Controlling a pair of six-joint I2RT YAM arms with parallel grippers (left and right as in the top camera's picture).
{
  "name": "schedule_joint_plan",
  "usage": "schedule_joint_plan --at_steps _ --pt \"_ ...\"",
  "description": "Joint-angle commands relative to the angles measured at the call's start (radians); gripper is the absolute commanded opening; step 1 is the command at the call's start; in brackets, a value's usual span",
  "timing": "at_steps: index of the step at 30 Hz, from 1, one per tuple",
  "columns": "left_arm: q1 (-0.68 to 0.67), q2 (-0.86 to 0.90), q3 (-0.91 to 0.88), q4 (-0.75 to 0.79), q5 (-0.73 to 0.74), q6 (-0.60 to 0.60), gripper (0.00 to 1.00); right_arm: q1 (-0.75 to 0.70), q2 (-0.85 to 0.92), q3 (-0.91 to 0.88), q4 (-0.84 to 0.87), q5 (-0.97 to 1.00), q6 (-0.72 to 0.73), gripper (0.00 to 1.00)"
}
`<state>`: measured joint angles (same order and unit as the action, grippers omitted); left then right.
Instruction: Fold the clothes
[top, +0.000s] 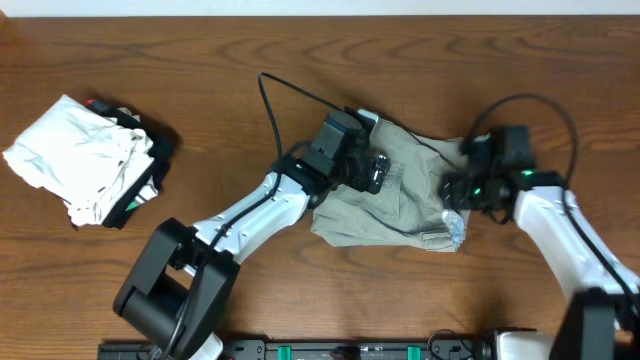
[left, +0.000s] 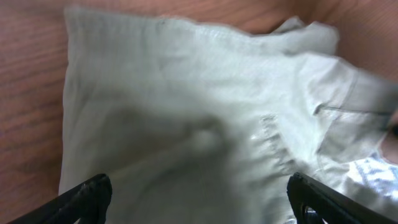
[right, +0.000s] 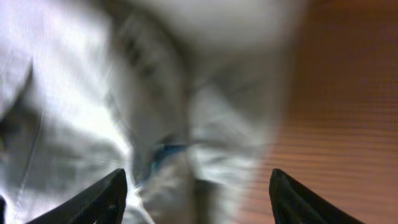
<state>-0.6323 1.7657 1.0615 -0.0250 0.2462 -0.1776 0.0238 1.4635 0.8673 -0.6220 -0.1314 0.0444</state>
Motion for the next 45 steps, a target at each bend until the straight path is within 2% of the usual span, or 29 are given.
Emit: schedule_joint_plan --at_steps 1,3,6,8,11,15,19,22,24,25,28,31,35,37,41,45 --pt "-0.002 0.028 0.003 -0.013 -0.030 0.028 0.92 -0.019 -0.068 0.081 -0.089 0.275 0.174 0.71" --pt "-0.002 0.035 0.003 -0.021 -0.030 0.028 0.92 -0.018 -0.077 0.093 -0.127 0.250 0.171 0.69" --pt "-0.002 0.043 0.003 -0.042 -0.031 0.029 0.92 -0.009 -0.092 0.095 -0.150 -0.139 -0.071 0.62" --pt "-0.002 0.045 0.003 -0.061 -0.050 0.028 0.92 -0.002 -0.098 0.095 -0.183 -0.356 -0.177 0.54" --pt "-0.002 0.045 0.003 -0.092 -0.083 0.028 0.92 0.005 -0.097 0.093 -0.211 -0.412 -0.188 0.40" --pt "-0.002 0.045 0.003 -0.117 -0.082 0.028 0.92 0.005 -0.089 0.084 -0.176 -0.250 -0.126 0.49" --pt "-0.002 0.045 0.003 -0.140 -0.082 0.028 0.92 0.005 -0.051 0.084 -0.129 -0.248 -0.143 0.47" --pt "-0.002 0.045 0.003 -0.151 -0.082 0.027 0.92 0.006 -0.011 0.084 -0.102 -0.396 -0.166 0.43" --pt "-0.002 0.045 0.003 -0.153 -0.082 0.027 0.92 0.008 0.018 0.084 -0.097 -0.584 -0.262 0.43" --pt "-0.002 0.045 0.003 -0.153 -0.082 0.028 0.92 0.010 0.029 0.084 -0.092 -0.608 -0.270 0.44" --pt "-0.002 0.045 0.003 -0.153 -0.082 0.028 0.92 0.011 0.069 0.084 -0.076 -0.528 -0.252 0.45" --pt "-0.002 0.045 0.003 -0.153 -0.082 0.027 0.92 0.011 0.123 0.084 -0.060 -0.351 -0.225 0.45" --pt "-0.002 0.045 0.003 -0.153 -0.082 0.027 0.92 -0.018 0.218 0.084 0.016 -0.006 -0.063 0.45" --pt "-0.002 0.045 0.003 -0.154 -0.082 0.027 0.92 -0.046 0.266 0.084 0.061 0.097 0.021 0.45" --pt "-0.002 0.045 0.003 -0.155 -0.082 0.027 0.92 -0.076 0.323 0.084 0.099 0.035 0.029 0.46" --pt "-0.002 0.045 0.003 -0.155 -0.082 0.027 0.92 -0.069 0.309 0.085 0.087 -0.024 0.013 0.47"
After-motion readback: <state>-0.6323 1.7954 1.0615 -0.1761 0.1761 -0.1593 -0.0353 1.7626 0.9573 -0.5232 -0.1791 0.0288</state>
